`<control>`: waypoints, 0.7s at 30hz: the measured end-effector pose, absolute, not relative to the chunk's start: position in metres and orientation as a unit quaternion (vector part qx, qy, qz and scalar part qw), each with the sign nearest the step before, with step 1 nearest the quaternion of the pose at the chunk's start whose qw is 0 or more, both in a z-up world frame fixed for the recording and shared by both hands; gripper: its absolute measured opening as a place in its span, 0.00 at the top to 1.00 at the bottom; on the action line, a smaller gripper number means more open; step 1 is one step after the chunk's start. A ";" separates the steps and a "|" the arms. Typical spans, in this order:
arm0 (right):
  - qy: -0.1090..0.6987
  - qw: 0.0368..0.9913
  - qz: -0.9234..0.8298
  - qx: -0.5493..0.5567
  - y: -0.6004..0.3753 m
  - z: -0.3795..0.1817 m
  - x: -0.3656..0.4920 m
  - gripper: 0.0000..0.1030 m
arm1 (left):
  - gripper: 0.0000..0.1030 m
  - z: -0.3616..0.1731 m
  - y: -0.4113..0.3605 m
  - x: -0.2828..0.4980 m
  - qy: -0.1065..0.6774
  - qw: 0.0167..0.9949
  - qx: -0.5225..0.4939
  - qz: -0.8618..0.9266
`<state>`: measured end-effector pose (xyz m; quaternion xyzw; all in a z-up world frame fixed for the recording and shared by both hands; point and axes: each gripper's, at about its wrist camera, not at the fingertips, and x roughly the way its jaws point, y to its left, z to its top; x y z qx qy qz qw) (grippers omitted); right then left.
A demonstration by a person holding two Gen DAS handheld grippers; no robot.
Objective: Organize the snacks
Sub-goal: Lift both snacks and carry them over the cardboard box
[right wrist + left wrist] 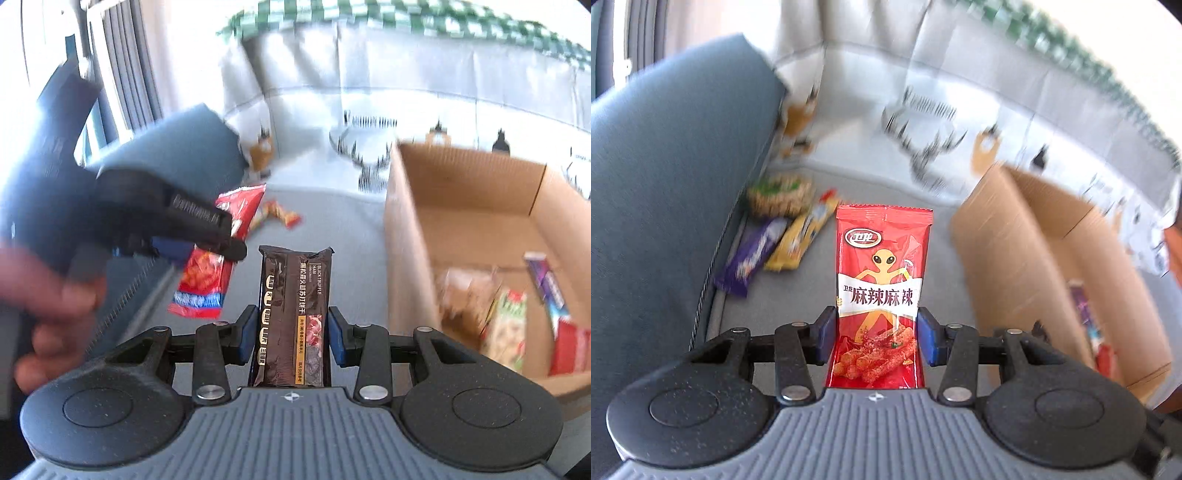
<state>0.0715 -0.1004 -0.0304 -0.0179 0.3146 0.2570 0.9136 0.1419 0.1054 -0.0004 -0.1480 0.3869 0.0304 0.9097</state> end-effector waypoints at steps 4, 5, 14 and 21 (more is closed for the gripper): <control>0.278 0.924 0.261 0.000 -0.118 0.001 0.063 0.60 | 0.52 0.019 0.093 0.124 0.334 0.934 -0.127 0.013; 0.268 0.928 0.260 0.003 -0.125 0.009 0.063 0.60 | 0.52 0.023 0.089 0.120 0.328 0.937 -0.120 0.010; 0.190 0.961 0.196 0.039 -0.218 0.060 0.094 0.60 | 0.52 0.039 0.066 0.091 0.286 0.953 -0.094 -0.031; 0.184 0.969 0.140 0.083 -0.289 0.043 0.113 0.60 | 0.51 0.039 0.058 0.083 0.274 0.957 -0.085 -0.040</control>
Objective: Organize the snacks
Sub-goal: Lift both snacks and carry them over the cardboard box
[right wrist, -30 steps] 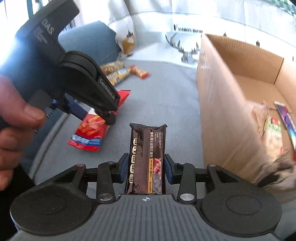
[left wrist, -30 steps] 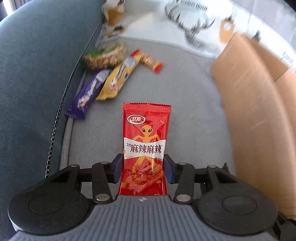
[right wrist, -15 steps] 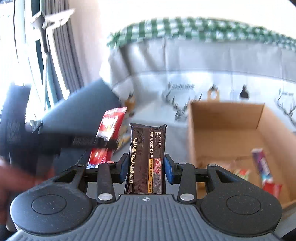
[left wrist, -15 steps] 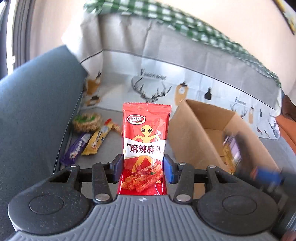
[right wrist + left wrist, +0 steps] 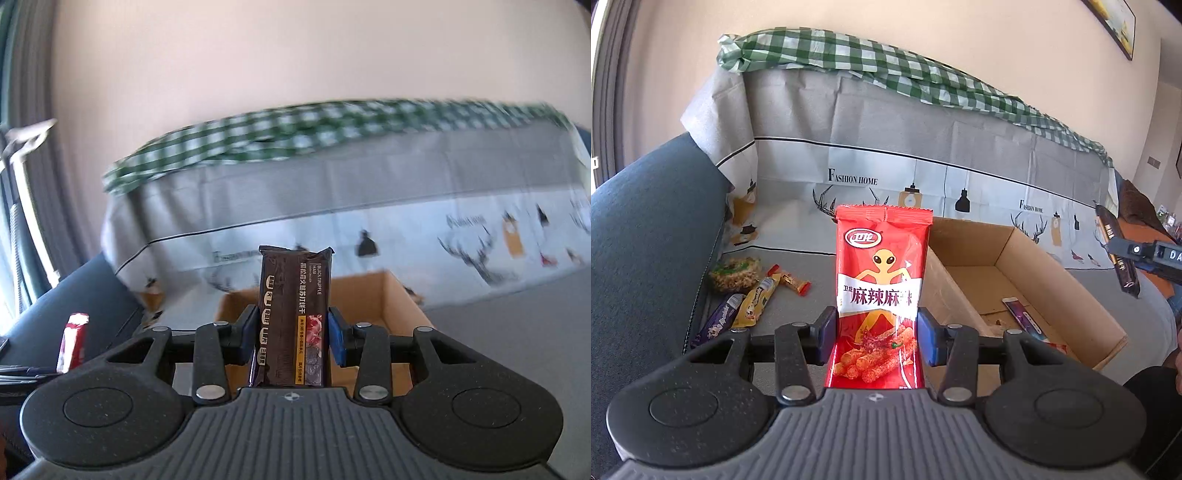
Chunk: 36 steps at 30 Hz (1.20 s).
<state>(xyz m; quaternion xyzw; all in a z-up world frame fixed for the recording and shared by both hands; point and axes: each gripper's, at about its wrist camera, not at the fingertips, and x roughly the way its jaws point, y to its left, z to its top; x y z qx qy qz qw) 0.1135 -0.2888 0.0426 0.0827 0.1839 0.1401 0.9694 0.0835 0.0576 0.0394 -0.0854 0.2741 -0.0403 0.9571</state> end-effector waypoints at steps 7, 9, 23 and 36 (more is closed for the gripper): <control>0.172 0.969 0.149 0.096 -0.294 0.038 0.115 0.60 | 0.52 0.035 0.053 0.091 0.281 0.956 -0.076 -0.035; 0.171 0.968 0.149 0.102 -0.296 0.037 0.116 0.60 | 0.52 0.034 0.050 0.093 0.283 0.956 -0.070 -0.032; 0.159 0.970 0.168 0.078 -0.299 0.037 0.119 0.60 | 0.52 0.031 0.025 0.091 0.284 0.958 -0.037 -0.019; 0.139 0.974 0.164 0.074 -0.313 0.038 0.114 0.60 | 0.52 0.035 -0.013 0.097 0.306 0.949 -0.071 -0.011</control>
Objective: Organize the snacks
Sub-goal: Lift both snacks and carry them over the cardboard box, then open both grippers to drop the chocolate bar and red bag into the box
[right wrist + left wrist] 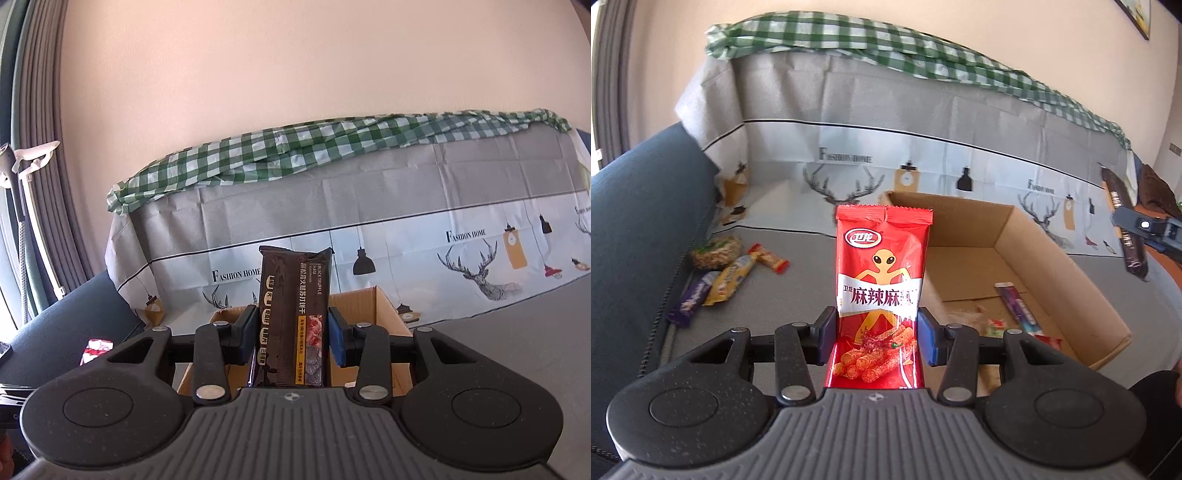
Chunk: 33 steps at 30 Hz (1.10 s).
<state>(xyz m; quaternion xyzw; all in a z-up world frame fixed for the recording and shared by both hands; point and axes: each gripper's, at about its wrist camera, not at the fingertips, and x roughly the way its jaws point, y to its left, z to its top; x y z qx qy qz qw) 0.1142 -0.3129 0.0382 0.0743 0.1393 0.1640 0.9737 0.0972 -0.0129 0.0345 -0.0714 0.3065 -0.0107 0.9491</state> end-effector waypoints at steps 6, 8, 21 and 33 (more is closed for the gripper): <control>0.130 0.976 0.165 0.063 -0.311 0.038 0.111 0.60 | 0.52 0.054 -0.045 0.108 0.293 0.954 -0.059 -0.035; 0.130 0.975 0.165 0.065 -0.311 0.039 0.111 0.60 | 0.52 0.063 -0.055 0.114 0.287 0.955 -0.056 -0.041; 0.133 0.980 0.133 0.062 -0.312 0.039 0.112 0.11 | 0.33 0.120 -0.128 0.153 0.232 0.966 -0.061 -0.101; 0.120 0.984 0.132 0.007 -0.294 0.040 0.106 0.08 | 0.43 0.077 -0.068 0.117 0.217 0.972 -0.071 -0.063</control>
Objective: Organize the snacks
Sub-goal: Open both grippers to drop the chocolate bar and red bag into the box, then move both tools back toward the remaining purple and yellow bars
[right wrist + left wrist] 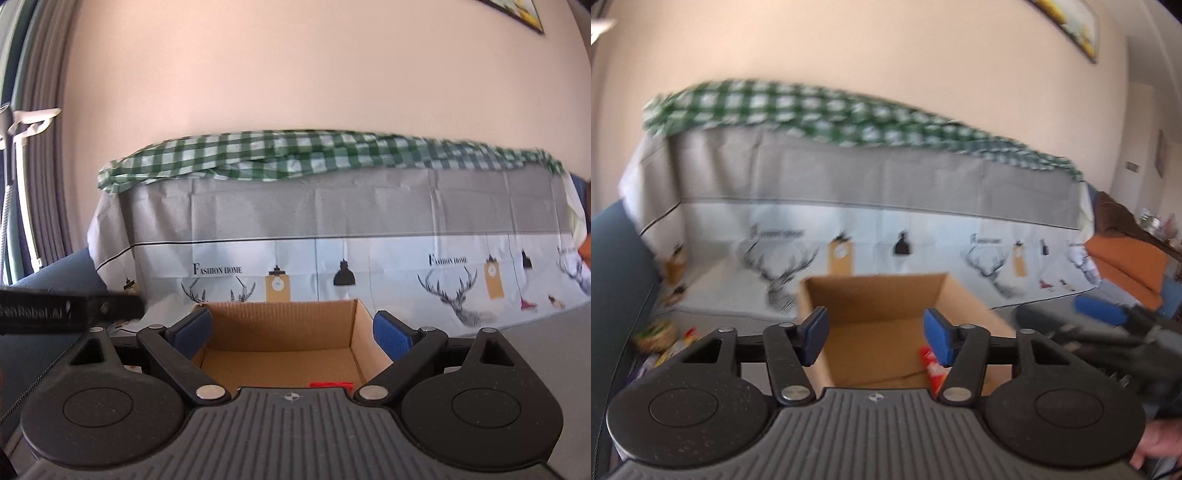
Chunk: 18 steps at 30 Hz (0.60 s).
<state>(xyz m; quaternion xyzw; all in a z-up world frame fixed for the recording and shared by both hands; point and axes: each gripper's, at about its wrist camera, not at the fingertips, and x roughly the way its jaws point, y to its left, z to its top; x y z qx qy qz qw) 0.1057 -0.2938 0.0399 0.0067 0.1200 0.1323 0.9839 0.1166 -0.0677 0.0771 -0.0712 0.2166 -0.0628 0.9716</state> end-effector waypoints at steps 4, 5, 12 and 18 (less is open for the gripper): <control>0.126 0.984 0.128 0.014 -0.291 0.040 0.106 0.09 | 0.61 0.062 -0.029 0.113 0.236 0.967 -0.086 -0.047; 0.128 0.984 0.126 0.016 -0.290 0.040 0.107 0.10 | 0.65 0.058 -0.020 0.112 0.241 0.966 -0.084 -0.042; 0.138 0.980 0.139 0.026 -0.285 0.039 0.111 0.44 | 0.74 0.024 0.045 0.119 0.265 0.963 -0.045 0.017; 0.151 0.978 0.143 0.032 -0.280 0.039 0.117 0.53 | 0.74 0.002 0.093 0.150 0.304 0.944 -0.092 0.092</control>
